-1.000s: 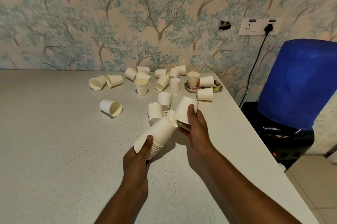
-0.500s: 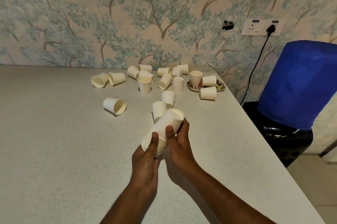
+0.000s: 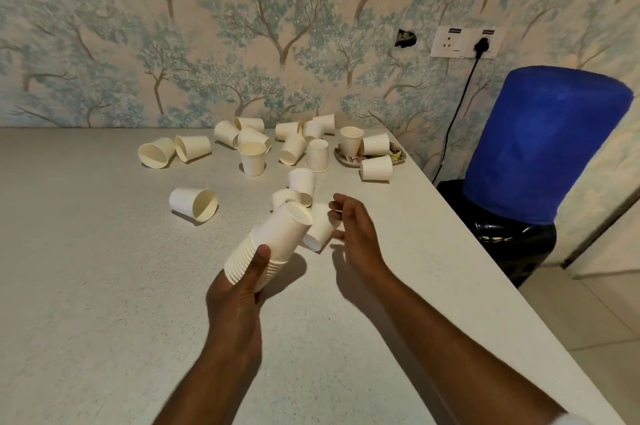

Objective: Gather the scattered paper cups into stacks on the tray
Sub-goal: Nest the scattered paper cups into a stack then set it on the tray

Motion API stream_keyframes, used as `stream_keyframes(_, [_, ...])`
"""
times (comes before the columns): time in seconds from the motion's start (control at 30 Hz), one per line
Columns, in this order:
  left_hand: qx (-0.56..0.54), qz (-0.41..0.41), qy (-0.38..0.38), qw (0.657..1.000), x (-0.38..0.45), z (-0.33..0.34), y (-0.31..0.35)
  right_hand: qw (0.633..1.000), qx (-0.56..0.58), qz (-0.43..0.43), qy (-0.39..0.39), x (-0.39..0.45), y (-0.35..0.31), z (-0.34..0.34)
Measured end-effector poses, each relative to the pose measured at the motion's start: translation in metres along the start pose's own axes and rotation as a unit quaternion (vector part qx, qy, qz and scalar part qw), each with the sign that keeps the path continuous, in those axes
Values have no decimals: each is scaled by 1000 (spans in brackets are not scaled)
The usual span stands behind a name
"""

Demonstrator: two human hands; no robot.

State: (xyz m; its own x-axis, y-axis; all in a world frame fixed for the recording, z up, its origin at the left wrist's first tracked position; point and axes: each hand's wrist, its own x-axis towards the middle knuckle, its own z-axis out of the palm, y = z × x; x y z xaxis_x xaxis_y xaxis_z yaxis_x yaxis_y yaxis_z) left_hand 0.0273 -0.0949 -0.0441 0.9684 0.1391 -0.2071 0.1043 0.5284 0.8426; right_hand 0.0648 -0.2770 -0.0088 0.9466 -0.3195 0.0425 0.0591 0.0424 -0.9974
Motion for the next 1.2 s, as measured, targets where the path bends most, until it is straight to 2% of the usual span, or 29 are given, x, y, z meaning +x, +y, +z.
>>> stream_keyframes(0.03, [-6,0,2,1000,1,-2,1,998,-41,-7,42,15,4,-8])
stream_keyframes(0.1, [-13,2,5,1000,2,-3,1,973,-202,-35,105,51,15,-27])
stream_keyframes(0.2, [-13,5,21,1000,3,3,2,923,-355,-57,140,102,28,-53])
stream_keyframes(0.3, [-13,10,45,999,3,13,2,886,-431,-95,139,140,34,-70])
stream_keyframes(0.4, [-16,14,68,997,2,30,1,826,-527,-151,127,173,33,-84])
stream_keyframes(0.47, [-18,18,82,996,0,41,1,791,-577,-178,102,193,27,-95])
stream_keyframes(0.57, [-27,23,89,995,-3,52,1,762,-623,-174,35,217,20,-109])
stream_keyframes(0.67, [-29,30,103,994,-9,59,-1,758,-629,-170,13,225,25,-117])
stream_keyframes(0.8, [-25,37,133,990,-22,62,-8,730,-652,-183,86,211,46,-116])
stream_keyframes(0.97, [-18,55,150,987,-46,61,-13,771,-602,-173,113,201,51,-118])
stream_keyframes(1.1, [-14,64,158,985,-62,56,-13,812,-553,-173,78,195,54,-125])
stream_keyframes(1.2, [-14,68,163,984,-71,53,-17,827,-533,-172,48,184,49,-127])
